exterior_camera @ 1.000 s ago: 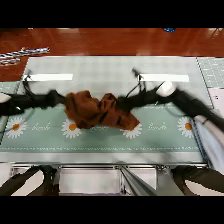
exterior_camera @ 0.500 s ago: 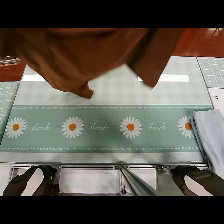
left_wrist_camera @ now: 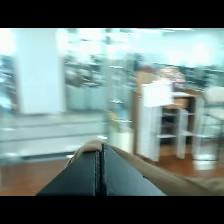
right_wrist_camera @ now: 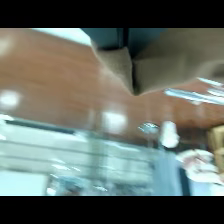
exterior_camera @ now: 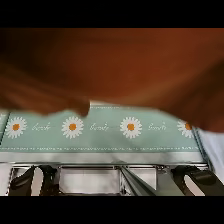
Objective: Fold the shirts.
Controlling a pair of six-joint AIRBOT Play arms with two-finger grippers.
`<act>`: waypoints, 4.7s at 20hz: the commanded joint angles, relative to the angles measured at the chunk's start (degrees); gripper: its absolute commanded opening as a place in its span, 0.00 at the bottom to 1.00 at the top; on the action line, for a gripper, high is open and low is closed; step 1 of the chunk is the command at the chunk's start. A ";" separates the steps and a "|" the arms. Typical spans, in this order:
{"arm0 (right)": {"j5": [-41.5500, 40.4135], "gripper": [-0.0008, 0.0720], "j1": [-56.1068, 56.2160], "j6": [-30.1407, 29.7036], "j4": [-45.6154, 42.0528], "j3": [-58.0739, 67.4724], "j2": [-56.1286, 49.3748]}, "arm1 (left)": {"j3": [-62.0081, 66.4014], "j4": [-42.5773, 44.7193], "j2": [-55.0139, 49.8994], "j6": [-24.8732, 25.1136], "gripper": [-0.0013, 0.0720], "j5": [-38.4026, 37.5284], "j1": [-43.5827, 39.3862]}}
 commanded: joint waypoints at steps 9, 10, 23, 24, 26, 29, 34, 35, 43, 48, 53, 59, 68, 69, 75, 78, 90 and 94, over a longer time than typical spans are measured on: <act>2.75 0.04 -0.02 2.71 1.27 -31.67 0.72 | -26.88 5.11 -4.13 -3.82 0.03 -6.03 -5.18; -1.22 0.04 -0.02 1.84 1.29 -36.30 -0.66 | -30.12 4.98 -6.78 -2.62 0.03 -4.59 -5.49; -25.55 0.26 -7.37 -1.70 14.73 -21.18 -57.24 | -18.64 4.92 -62.84 2.29 0.11 19.28 -23.63; -25.42 0.58 -8.28 -2.05 17.51 -19.58 -58.97 | -16.50 4.96 -64.50 -0.57 0.50 17.40 -23.52; -25.20 0.58 -10.93 -2.14 20.70 -17.73 -59.69 | -13.00 5.51 -66.14 -1.86 0.72 11.69 -21.77; -18.36 0.58 -18.18 -2.25 21.35 -16.72 -56.98 | -8.63 10.45 -66.10 -3.39 0.72 -2.95 -14.56; -5.77 0.57 -31.41 -3.96 19.76 -19.58 -50.56 | -17.29 12.81 -61.81 -7.30 0.72 -24.35 0.35; -6.21 0.57 -33.33 -4.09 19.06 -22.91 -47.91 | -23.02 12.85 -58.80 -5.84 0.72 -23.19 2.49; -16.04 0.57 -37.64 -11.63 23.56 -67.52 -23.74 | -66.07 3.04 -35.58 7.21 0.72 -10.58 17.59; -13.51 0.57 -37.33 -13.88 23.93 -73.88 -18.36 | -69.55 3.13 -37.33 7.08 0.71 -6.21 16.61; -13.75 0.57 -37.35 -13.86 24.85 -73.92 -18.36 | -69.51 2.47 -42.01 6.93 0.71 -0.76 11.08; -14.32 0.57 -37.35 -13.81 24.37 -73.92 -18.43 | -68.46 -4.09 -46.82 8.28 0.30 1.38 2.78; -12.55 0.57 -37.33 -14.05 28.70 -73.90 -30.88 | -65.31 -4.04 -46.82 9.11 0.03 -0.17 0.63; -13.31 0.57 -37.33 -15.78 30.05 -73.90 -32.33 | -65.31 -4.04 -46.82 9.11 0.03 -0.17 0.63; -16.26 0.57 -31.56 -16.72 32.50 -72.32 -38.56 | -65.31 -4.04 -46.84 9.11 0.03 -0.15 0.63; -19.91 0.57 -24.85 -12.79 32.54 -67.49 -41.57 | -65.31 -4.04 -46.82 9.11 0.03 -0.17 0.63; -3.45 0.04 -16.02 -9.29 24.52 -20.13 -38.51 | -34.42 -18.16 -33.48 9.07 0.03 -3.93 0.81; 0.15 0.04 -17.73 -5.53 19.08 2.95 -32.94 | -13.92 -17.94 -26.45 6.97 0.03 4.11 0.81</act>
